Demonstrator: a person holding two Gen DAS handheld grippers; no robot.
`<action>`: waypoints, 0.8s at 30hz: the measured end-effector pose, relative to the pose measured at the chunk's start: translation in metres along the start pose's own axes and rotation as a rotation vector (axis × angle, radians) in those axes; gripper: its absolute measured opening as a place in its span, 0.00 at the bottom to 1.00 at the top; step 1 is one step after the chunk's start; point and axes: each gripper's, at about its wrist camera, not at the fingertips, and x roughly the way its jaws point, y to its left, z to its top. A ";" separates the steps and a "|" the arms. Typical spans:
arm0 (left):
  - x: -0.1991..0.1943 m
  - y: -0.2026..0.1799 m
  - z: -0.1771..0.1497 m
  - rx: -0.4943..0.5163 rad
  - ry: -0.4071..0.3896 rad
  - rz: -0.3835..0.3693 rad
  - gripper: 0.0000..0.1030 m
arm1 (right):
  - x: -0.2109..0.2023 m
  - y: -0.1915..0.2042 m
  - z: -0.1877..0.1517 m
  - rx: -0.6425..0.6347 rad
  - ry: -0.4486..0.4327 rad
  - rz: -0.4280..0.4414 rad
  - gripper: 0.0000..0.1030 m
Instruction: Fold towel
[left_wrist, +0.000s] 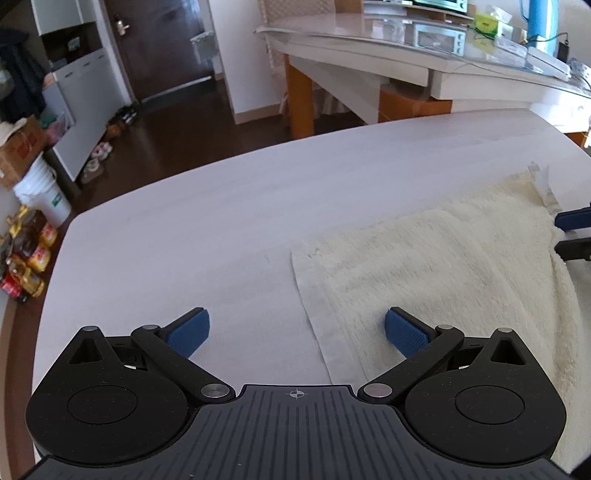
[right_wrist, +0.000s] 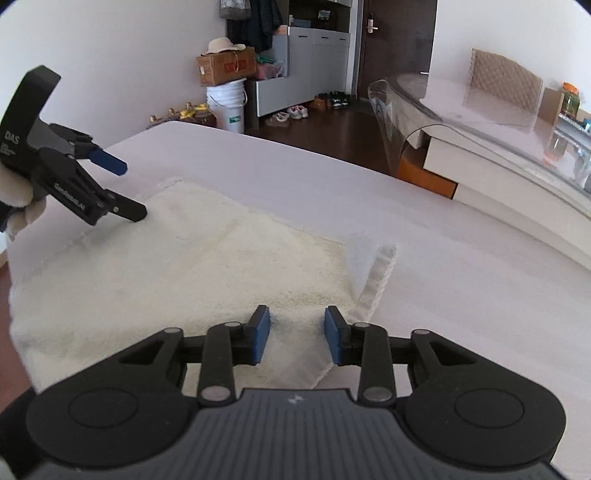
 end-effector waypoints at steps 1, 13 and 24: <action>0.002 0.000 0.002 -0.002 -0.001 0.001 1.00 | 0.001 -0.002 0.001 0.001 0.000 -0.005 0.38; 0.030 0.007 0.034 -0.014 -0.009 0.057 1.00 | 0.009 -0.023 0.018 -0.034 0.007 -0.027 0.44; -0.013 0.010 0.009 0.019 -0.034 0.001 1.00 | -0.086 0.023 -0.019 -0.201 -0.096 0.101 0.42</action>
